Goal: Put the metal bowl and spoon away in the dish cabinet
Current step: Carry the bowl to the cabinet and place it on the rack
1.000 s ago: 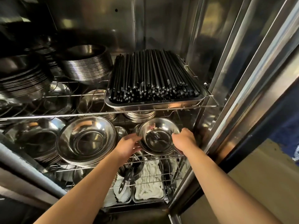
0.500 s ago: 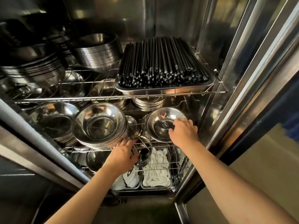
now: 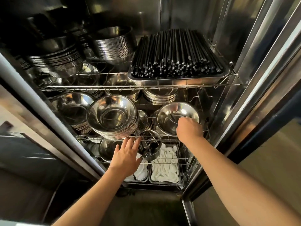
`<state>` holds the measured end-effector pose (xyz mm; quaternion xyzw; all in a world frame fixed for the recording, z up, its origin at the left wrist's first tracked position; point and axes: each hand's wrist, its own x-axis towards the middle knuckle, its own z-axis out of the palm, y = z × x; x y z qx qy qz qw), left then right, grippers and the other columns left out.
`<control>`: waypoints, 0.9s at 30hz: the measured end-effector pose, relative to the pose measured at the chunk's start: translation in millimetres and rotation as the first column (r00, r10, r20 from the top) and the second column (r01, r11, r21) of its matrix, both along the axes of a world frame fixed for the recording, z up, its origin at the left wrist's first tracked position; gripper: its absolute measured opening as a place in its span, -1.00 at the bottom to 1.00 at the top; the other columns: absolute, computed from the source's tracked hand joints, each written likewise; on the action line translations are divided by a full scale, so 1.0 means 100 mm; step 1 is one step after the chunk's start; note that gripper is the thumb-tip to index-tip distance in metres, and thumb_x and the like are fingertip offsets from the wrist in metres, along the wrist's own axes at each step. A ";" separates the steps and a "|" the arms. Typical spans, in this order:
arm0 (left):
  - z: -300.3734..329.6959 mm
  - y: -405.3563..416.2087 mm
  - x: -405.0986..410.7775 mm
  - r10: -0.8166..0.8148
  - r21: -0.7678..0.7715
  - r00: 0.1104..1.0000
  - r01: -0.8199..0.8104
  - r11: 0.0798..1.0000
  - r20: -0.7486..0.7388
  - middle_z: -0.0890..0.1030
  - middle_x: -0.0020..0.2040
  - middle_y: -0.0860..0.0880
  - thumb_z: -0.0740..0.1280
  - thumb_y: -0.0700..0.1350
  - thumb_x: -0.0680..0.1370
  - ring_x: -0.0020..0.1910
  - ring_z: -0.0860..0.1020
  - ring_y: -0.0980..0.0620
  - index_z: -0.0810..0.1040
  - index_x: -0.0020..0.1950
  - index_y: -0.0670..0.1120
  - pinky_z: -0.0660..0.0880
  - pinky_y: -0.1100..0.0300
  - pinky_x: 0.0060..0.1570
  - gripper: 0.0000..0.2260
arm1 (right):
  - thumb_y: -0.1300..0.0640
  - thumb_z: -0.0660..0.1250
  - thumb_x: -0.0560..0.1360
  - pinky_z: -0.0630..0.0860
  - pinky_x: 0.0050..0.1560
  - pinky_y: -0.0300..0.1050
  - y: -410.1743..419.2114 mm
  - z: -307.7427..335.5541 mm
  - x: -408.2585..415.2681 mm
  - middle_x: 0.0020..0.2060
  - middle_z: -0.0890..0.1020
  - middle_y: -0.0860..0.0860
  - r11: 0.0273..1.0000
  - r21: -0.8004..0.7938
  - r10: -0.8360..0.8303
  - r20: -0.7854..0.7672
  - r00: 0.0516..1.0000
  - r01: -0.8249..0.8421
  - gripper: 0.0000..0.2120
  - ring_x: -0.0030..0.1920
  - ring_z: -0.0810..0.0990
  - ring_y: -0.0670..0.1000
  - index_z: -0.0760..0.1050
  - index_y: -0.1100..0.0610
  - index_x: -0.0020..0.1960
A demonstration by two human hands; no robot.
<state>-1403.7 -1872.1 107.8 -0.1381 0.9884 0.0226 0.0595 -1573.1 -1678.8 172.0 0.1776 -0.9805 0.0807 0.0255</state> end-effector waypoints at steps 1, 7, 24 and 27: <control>0.00 0.00 0.00 -0.001 0.002 1.000 0.001 1.000 -0.001 0.08 0.65 -0.09 0.20 0.22 0.59 0.64 -0.06 -0.12 -0.20 0.65 0.04 0.09 -0.20 0.56 -0.20 | 0.21 0.26 0.57 0.42 -0.27 -0.13 0.03 0.03 0.04 -0.15 0.66 0.03 0.997 -0.068 0.030 -0.004 1.000 -0.030 -0.85 -0.11 0.63 0.14 0.62 0.09 -0.05; -0.04 0.01 -0.01 -0.004 0.003 1.000 0.005 1.000 -0.027 0.09 0.65 -0.11 0.22 0.23 0.58 0.64 -0.05 -0.13 -0.18 0.65 0.01 0.13 -0.18 0.55 -0.19 | 0.05 0.27 0.59 0.61 -0.21 -0.15 0.29 0.21 0.46 -0.19 0.69 -0.14 0.872 -0.415 0.379 0.232 0.896 -0.261 -0.87 -0.22 0.67 -0.11 0.61 -0.04 -0.01; 0.10 -0.02 -0.04 -0.007 0.040 0.997 0.004 0.999 0.072 0.04 0.66 -0.09 0.29 0.17 0.55 0.64 -0.06 -0.11 -0.18 0.65 0.03 0.23 -0.22 0.50 -0.15 | 0.35 0.36 0.47 0.47 -0.34 -0.20 -0.34 -1.11 0.42 -0.34 0.63 0.10 0.810 -0.347 0.106 0.880 0.463 0.473 -0.79 -0.36 0.55 0.02 0.64 0.21 0.07; 0.11 -0.03 -0.03 -0.013 0.026 0.994 0.010 1.000 0.106 0.02 0.66 -0.10 0.29 0.15 0.56 0.63 -0.06 -0.12 -0.20 0.65 0.05 0.22 -0.22 0.50 -0.15 | 0.38 0.29 0.49 0.53 -0.27 -0.14 -0.46 -1.18 0.33 -0.23 0.60 0.12 0.790 -0.287 0.050 0.911 0.410 0.541 -0.75 -0.31 0.54 0.03 0.57 0.27 0.14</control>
